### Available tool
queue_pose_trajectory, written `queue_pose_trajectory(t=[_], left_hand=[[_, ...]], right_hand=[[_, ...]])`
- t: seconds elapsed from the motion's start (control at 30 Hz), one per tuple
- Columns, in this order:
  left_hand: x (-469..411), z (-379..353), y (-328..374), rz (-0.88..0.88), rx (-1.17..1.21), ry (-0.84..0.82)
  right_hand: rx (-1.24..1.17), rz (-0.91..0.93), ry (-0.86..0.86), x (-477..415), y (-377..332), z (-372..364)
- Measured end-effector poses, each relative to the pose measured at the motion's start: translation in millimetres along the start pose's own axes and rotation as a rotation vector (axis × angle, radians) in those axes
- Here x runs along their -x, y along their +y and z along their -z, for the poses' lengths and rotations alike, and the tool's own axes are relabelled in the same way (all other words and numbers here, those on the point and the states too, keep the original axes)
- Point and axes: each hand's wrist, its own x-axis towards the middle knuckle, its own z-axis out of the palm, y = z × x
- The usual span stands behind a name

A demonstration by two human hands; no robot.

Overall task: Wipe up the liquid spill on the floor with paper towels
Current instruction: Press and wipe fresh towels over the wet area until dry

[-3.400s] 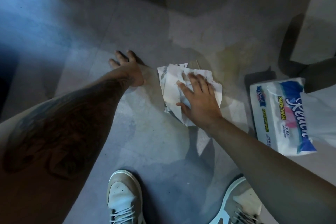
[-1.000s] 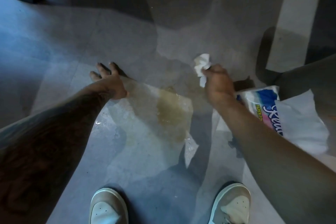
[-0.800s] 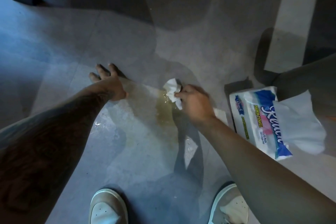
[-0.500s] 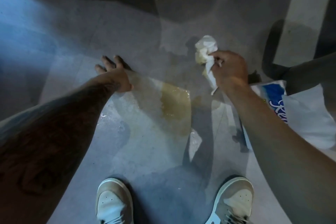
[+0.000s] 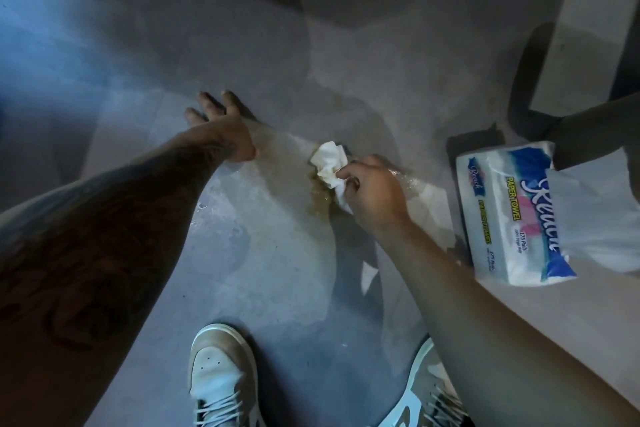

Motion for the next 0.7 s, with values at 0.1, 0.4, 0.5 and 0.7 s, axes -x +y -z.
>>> queue_pose_trajectory(t=[0.1, 0.4, 0.5, 0.7], left_hand=[[0, 0, 0, 0.006, -0.002, 0.002], [4, 3, 4, 0.019, 0.012, 0.0], [5, 3, 5, 0.019, 0.024, -0.007], [10, 7, 4, 0.017, 0.068, -0.036]], right_hand=[[-0.02, -0.002, 0.055, -10, -14, 14], [0.185, -0.034, 0.057, -77, -13, 36], [0.117, 0.05, 0.051, -59, -15, 15], [0.231, 0.185, -0.158, -27, -27, -6]])
